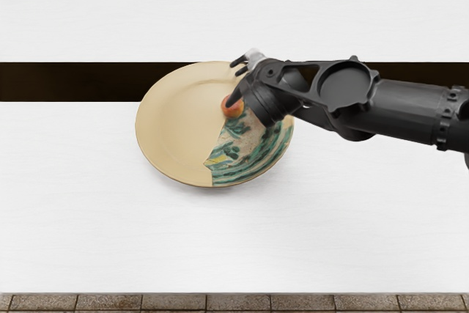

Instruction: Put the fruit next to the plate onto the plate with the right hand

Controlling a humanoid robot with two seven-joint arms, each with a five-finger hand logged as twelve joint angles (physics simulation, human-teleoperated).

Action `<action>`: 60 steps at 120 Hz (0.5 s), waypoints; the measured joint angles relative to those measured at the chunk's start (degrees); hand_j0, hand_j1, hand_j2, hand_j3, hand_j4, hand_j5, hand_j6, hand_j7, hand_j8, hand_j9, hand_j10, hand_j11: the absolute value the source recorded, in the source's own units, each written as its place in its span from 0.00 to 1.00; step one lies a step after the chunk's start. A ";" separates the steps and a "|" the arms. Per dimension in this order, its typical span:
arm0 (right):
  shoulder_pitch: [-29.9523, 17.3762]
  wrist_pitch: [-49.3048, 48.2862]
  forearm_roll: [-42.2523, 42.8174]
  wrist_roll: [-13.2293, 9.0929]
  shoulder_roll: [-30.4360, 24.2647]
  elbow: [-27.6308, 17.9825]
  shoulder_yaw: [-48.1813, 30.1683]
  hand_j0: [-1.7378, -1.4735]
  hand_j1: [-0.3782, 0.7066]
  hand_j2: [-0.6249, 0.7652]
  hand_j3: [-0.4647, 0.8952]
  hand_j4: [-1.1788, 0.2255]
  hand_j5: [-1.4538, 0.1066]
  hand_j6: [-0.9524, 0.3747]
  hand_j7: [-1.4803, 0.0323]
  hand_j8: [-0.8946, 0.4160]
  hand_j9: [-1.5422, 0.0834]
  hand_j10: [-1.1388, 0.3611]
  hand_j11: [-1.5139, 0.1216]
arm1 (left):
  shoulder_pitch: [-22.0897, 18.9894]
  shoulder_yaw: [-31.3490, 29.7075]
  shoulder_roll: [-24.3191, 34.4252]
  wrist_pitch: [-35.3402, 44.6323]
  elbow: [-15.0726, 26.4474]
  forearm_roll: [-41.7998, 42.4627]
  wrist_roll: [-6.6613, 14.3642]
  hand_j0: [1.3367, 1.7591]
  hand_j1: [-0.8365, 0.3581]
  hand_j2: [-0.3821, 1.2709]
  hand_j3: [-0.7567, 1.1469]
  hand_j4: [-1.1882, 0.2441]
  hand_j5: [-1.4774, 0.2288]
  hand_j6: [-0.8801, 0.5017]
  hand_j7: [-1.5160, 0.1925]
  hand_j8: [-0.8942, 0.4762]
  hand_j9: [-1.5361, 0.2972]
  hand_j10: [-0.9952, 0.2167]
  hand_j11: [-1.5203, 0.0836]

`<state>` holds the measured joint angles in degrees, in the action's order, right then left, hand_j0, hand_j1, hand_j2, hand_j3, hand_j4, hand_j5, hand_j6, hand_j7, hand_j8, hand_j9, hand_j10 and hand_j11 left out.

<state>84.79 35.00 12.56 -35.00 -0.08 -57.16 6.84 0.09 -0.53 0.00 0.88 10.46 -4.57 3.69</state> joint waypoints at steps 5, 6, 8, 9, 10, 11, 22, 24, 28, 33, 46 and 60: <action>0.71 0.00 -0.04 0.00 -0.72 -0.58 -0.10 0.30 0.38 0.43 0.34 0.60 0.65 0.47 0.69 0.44 0.68 0.54 0.66 | 0.00 0.00 0.00 0.00 0.00 0.00 0.00 0.76 0.75 0.26 0.40 0.66 0.68 0.46 0.70 0.48 0.67 0.62 0.75; 0.84 0.00 -0.05 0.00 -0.91 -0.70 -0.13 0.30 0.38 0.43 0.34 0.61 0.66 0.47 0.70 0.45 0.69 0.54 0.66 | 0.00 0.00 0.00 0.00 0.00 0.00 0.00 0.76 0.75 0.26 0.40 0.66 0.68 0.46 0.70 0.48 0.67 0.62 0.75; 1.08 0.00 -0.07 0.00 -1.32 -0.95 -0.18 0.30 0.36 0.43 0.34 0.61 0.67 0.48 0.71 0.45 0.70 0.55 0.67 | 0.00 0.00 0.00 0.00 0.00 0.00 0.00 0.76 0.75 0.26 0.40 0.66 0.68 0.46 0.70 0.48 0.67 0.62 0.75; 1.22 0.00 -0.08 0.00 -1.53 -1.06 -0.21 0.30 0.36 0.43 0.34 0.62 0.67 0.48 0.71 0.46 0.70 0.56 0.68 | 0.00 0.00 0.00 0.00 0.00 0.00 0.00 0.76 0.75 0.26 0.40 0.66 0.68 0.46 0.70 0.48 0.67 0.62 0.75; 1.34 0.00 -0.08 0.00 -1.71 -1.17 -0.23 0.30 0.35 0.43 0.34 0.62 0.68 0.49 0.72 0.46 0.71 0.56 0.68 | 0.00 0.00 0.00 0.00 0.00 0.00 0.00 0.76 0.75 0.26 0.40 0.66 0.68 0.46 0.70 0.48 0.67 0.62 0.75; 1.46 0.00 -0.09 0.00 -1.91 -1.26 -0.25 0.30 0.34 0.43 0.34 0.63 0.68 0.49 0.72 0.47 0.71 0.56 0.69 | 0.00 0.00 0.00 0.00 -0.01 0.00 0.00 0.76 0.75 0.26 0.40 0.66 0.68 0.46 0.70 0.48 0.67 0.62 0.75; 2.66 0.00 -0.17 0.00 -3.88 -2.41 -0.47 0.30 0.27 0.43 0.34 0.68 0.74 0.55 0.79 0.52 0.77 0.61 0.75 | 0.00 0.00 0.00 0.00 -0.01 0.00 0.00 0.76 0.75 0.26 0.40 0.66 0.68 0.46 0.70 0.48 0.67 0.62 0.75; 2.80 0.00 -0.18 0.00 -4.35 -2.74 -0.73 0.30 0.25 0.43 0.34 0.69 0.75 0.56 0.80 0.53 0.78 0.62 0.76 | 0.00 0.00 0.00 0.00 0.00 0.00 0.00 0.76 0.75 0.26 0.40 0.66 0.68 0.46 0.70 0.48 0.67 0.62 0.75; 3.02 0.00 -0.18 0.00 -5.42 -3.61 -1.54 0.30 0.23 0.43 0.34 0.70 0.77 0.57 0.82 0.54 0.80 0.63 0.77 | 0.00 0.00 0.00 0.00 0.00 0.00 0.00 0.76 0.75 0.26 0.40 0.66 0.68 0.46 0.70 0.48 0.67 0.62 0.75; 3.14 0.00 -0.18 0.00 -6.77 -4.81 -2.77 0.30 0.20 0.43 0.34 0.72 0.79 0.59 0.84 0.56 0.82 0.65 0.79 | 0.00 0.00 0.00 0.00 0.00 0.00 0.00 0.76 0.75 0.26 0.40 0.66 0.68 0.46 0.70 0.48 0.67 0.62 0.75; 2.34 0.00 -0.20 0.00 -9.20 -6.51 -6.09 0.30 0.16 0.44 0.34 0.75 0.83 0.63 0.88 0.59 0.85 0.68 0.83 | 0.00 0.00 0.00 0.00 0.00 0.00 0.00 0.76 0.75 0.26 0.40 0.66 0.68 0.46 0.70 0.48 0.67 0.62 0.75; -4.12 -5.98 -0.12 0.00 -13.42 -7.13 -16.99 0.30 0.13 0.44 0.34 0.77 0.85 0.65 0.90 0.61 0.87 0.70 0.85 | 0.00 0.00 0.00 0.00 0.00 0.00 0.00 0.76 0.75 0.26 0.40 0.66 0.68 0.46 0.70 0.48 0.67 0.62 0.75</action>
<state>80.67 29.03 12.44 -35.00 -13.50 -64.30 -10.15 0.09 -0.53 0.00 0.88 10.46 -4.57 3.69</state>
